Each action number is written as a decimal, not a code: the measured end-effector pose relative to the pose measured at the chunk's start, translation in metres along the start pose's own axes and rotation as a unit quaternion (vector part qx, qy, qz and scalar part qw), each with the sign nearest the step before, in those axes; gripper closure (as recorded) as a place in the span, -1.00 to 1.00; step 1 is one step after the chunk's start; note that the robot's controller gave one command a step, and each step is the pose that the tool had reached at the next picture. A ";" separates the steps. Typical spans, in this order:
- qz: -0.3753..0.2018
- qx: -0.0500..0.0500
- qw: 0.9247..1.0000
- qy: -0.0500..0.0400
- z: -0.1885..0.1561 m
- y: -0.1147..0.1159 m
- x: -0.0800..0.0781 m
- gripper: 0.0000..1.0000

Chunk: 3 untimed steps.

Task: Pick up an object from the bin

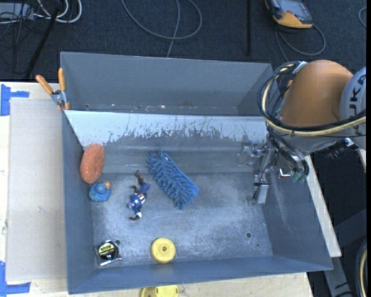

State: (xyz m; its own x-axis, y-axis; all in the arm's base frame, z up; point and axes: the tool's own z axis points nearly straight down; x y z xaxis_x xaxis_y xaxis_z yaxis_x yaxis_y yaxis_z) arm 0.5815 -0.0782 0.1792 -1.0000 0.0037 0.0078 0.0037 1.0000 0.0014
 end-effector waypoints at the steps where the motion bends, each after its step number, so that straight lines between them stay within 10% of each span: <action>1: -0.001 0.001 1.000 -0.004 -0.005 0.000 -0.001 -1.00; 3: -0.012 0.001 1.000 -0.002 0.069 0.062 -0.027 -1.00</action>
Offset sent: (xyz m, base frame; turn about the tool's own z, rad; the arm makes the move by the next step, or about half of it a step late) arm 0.0223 0.0722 -0.1092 0.1515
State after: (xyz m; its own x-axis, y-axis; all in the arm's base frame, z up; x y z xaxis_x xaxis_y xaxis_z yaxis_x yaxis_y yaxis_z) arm 0.6081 -0.0158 0.1105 -0.9998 -0.0206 0.0033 -0.0206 0.9998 0.0003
